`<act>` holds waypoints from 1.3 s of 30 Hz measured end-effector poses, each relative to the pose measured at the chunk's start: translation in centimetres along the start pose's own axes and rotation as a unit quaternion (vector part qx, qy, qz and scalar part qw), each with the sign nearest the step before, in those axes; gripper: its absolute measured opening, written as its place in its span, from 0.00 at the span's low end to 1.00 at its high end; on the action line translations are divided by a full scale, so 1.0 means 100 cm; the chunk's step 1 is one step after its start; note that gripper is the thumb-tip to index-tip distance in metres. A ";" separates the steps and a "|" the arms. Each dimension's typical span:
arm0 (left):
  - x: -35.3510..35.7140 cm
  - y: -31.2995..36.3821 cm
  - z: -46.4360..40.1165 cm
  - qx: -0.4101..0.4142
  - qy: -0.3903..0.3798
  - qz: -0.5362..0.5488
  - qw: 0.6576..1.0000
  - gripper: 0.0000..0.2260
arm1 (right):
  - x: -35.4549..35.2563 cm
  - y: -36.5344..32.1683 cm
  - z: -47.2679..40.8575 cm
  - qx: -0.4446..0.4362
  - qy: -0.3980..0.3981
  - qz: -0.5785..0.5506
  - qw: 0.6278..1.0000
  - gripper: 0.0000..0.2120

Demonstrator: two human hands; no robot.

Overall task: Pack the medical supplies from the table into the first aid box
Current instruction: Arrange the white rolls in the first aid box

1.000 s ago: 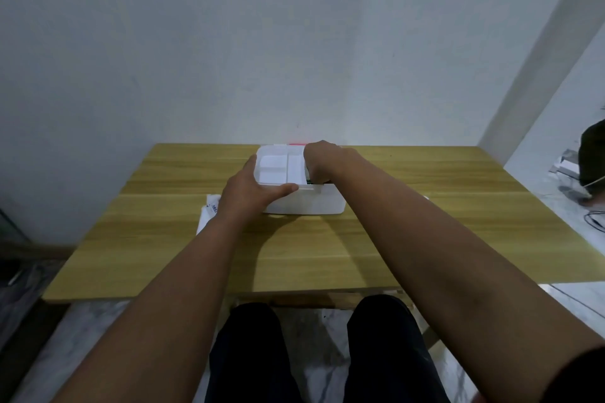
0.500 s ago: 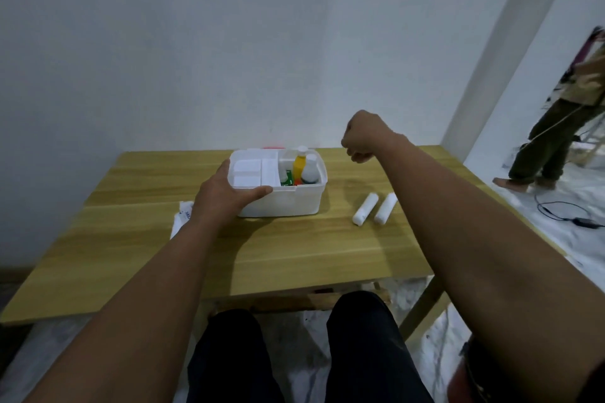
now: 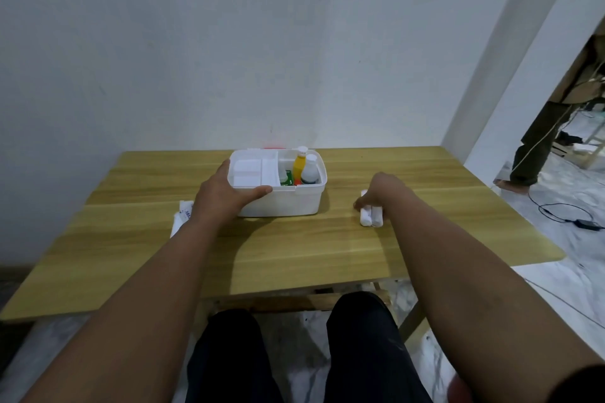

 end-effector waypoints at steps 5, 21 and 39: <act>0.000 -0.002 -0.001 -0.004 -0.010 -0.004 1.000 0.47 | 0.004 -0.008 -0.003 -0.034 0.077 -0.006 0.996 0.19; 0.001 -0.001 -0.003 0.002 -0.006 -0.012 1.000 0.45 | -0.074 -0.061 0.038 -0.203 0.101 -0.469 0.854 0.22; 0.000 0.001 -0.002 0.011 -0.005 0.013 1.000 0.43 | -0.011 -0.083 0.063 -0.282 0.266 -0.332 0.860 0.17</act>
Point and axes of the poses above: each hand's wrist, its own z-axis away from the middle knuckle, its own x-axis out of the palm, y = z × x, the point moved 4 cm from there along -z, towards the middle knuckle, and after that the axes turned 2 degrees about -z, right-handed, at the moved point
